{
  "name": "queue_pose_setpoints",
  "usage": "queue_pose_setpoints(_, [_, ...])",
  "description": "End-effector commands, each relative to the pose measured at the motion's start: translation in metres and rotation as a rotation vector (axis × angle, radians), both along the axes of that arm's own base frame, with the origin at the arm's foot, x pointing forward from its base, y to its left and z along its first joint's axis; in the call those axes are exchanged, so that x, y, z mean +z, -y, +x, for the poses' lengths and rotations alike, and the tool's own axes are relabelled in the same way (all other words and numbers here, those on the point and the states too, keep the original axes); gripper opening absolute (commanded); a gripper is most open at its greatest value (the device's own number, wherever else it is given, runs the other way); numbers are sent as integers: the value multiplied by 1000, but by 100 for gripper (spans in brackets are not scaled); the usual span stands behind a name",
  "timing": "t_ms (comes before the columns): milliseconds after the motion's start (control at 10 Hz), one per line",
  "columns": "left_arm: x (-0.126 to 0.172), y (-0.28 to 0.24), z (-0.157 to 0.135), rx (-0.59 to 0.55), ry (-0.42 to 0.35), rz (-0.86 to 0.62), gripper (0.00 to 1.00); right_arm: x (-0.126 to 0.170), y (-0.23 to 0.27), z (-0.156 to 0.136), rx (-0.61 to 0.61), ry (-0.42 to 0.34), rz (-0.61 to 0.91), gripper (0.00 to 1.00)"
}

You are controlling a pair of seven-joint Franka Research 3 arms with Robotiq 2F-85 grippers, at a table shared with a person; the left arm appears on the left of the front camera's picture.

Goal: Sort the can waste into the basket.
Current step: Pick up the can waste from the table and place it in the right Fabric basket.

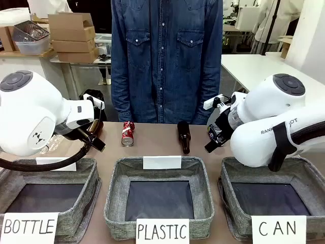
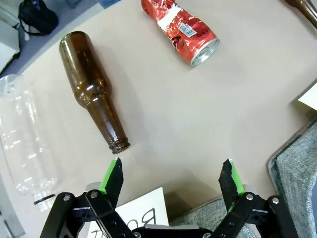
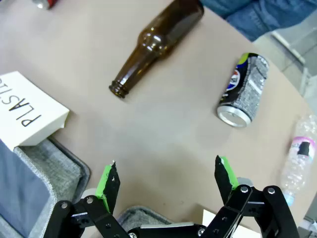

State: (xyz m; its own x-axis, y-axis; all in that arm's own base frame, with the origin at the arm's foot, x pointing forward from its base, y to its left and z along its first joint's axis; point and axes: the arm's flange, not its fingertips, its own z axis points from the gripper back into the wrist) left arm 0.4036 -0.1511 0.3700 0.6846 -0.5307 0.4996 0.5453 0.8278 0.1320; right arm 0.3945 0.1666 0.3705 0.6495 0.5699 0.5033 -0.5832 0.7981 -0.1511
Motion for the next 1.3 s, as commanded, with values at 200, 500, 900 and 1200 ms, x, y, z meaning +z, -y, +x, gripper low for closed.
queue_pose_setpoints(200, [0,0,0,0,0,0,100,0,0,0,0,0,0,100])
queue_pose_setpoints(500, [0,0,0,0,0,0,100,0,0,0,0,0,0,100])
queue_pose_setpoints(900, [0,0,0,0,0,0,100,0,0,0,0,0,0,100])
queue_pose_setpoints(1200, [132,-4,-119,-47,-37,46,100,135,63,-67,-122,21,121,100])
